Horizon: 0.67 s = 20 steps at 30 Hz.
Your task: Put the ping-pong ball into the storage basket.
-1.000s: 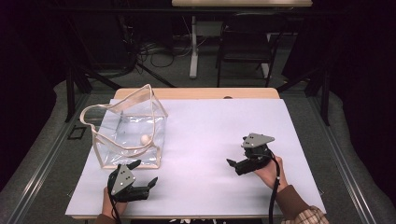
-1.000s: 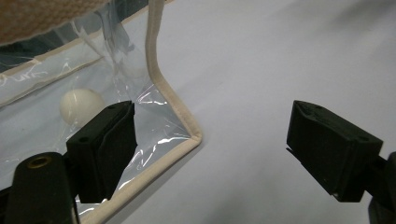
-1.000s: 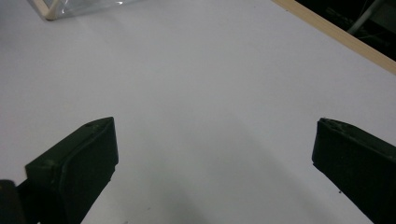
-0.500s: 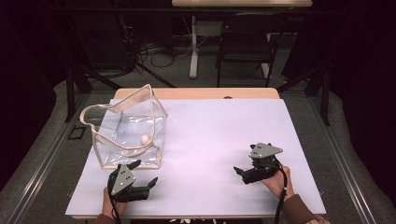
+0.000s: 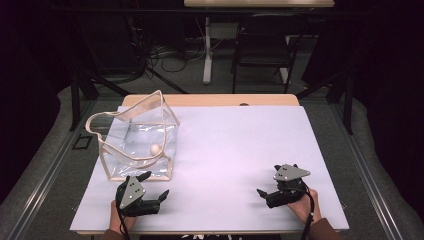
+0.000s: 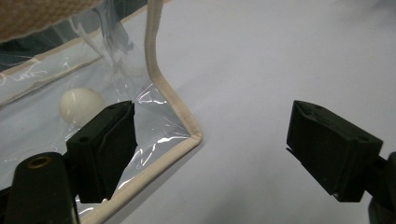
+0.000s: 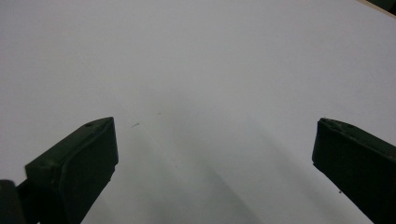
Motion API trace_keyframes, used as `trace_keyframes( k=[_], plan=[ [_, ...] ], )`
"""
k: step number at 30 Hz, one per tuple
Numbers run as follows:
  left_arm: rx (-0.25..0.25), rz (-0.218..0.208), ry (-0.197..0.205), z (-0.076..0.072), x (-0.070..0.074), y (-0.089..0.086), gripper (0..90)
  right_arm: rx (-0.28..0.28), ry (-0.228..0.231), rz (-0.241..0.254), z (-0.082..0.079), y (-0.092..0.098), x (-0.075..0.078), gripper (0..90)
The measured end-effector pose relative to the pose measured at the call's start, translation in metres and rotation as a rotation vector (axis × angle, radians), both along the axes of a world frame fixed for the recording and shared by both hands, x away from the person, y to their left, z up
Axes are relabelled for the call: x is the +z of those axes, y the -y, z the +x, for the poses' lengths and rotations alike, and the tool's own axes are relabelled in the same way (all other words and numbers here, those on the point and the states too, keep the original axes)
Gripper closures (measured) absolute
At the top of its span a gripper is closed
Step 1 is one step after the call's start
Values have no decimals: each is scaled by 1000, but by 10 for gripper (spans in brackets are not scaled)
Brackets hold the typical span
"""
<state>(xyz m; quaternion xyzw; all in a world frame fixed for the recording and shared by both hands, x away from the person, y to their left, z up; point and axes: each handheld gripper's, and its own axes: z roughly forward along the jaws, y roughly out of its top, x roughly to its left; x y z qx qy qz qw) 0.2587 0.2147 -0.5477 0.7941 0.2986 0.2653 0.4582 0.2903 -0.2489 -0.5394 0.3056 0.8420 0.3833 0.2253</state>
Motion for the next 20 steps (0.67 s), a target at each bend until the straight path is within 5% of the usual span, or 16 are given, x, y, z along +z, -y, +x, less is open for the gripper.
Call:
trace_keyframes(
  k=[20],
  plan=[
    [-8, 13, -8, 1, 0, 1, 161, -17, 25, -10, -9, 7, -8, 0]
  ],
)
